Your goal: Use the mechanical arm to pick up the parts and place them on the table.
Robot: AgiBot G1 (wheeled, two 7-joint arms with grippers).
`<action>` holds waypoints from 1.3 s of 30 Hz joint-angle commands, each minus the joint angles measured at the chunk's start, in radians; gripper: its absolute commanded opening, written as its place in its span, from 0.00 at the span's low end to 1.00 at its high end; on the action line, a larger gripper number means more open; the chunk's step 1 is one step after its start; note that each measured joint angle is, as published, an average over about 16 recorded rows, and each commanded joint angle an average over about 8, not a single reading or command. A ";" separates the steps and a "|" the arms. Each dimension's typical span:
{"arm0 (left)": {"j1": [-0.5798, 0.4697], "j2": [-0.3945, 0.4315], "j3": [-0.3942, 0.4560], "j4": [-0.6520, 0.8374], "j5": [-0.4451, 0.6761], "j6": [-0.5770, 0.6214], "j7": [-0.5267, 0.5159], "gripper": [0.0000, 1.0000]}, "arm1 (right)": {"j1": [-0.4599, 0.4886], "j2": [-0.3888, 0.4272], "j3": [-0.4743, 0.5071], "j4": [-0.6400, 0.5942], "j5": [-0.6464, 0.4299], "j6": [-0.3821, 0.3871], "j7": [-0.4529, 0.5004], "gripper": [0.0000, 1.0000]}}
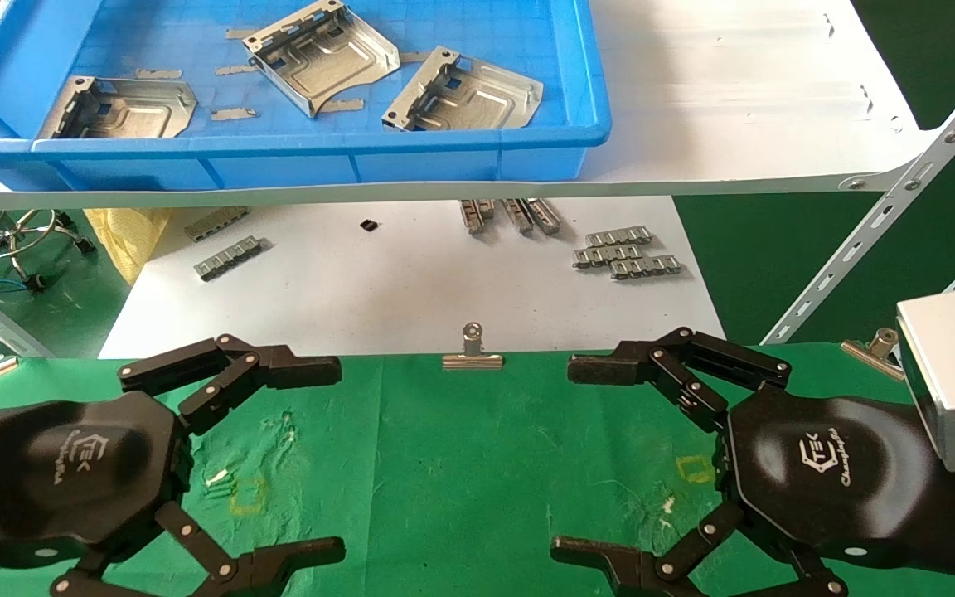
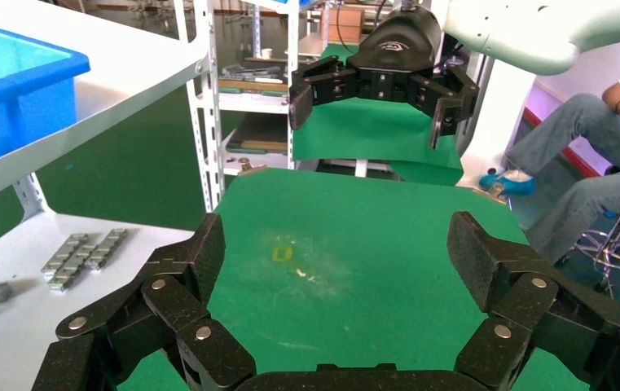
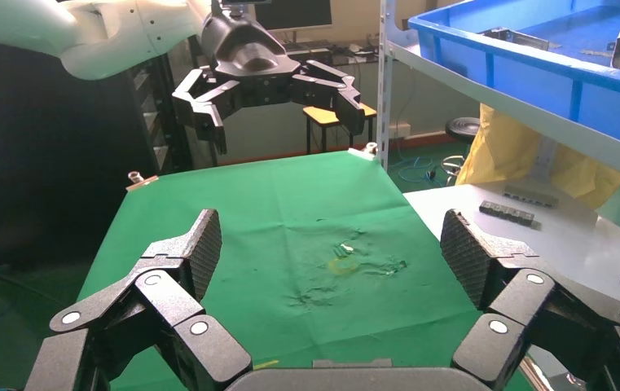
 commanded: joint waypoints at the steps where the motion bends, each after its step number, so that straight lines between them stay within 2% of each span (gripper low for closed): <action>1: 0.000 0.000 0.000 0.000 0.000 0.000 0.000 1.00 | 0.000 0.000 0.000 0.000 0.000 0.000 0.000 1.00; 15: 0.000 0.000 0.000 0.000 0.000 0.000 0.000 1.00 | 0.000 0.000 0.000 0.000 0.000 0.000 0.000 1.00; 23: 0.000 0.000 0.000 0.000 0.000 0.000 0.000 1.00 | 0.000 0.000 0.000 0.000 0.000 0.000 0.000 0.00; 39: 0.000 0.000 0.000 0.000 0.000 0.000 0.000 1.00 | 0.000 0.000 0.000 0.000 0.000 0.000 0.000 0.00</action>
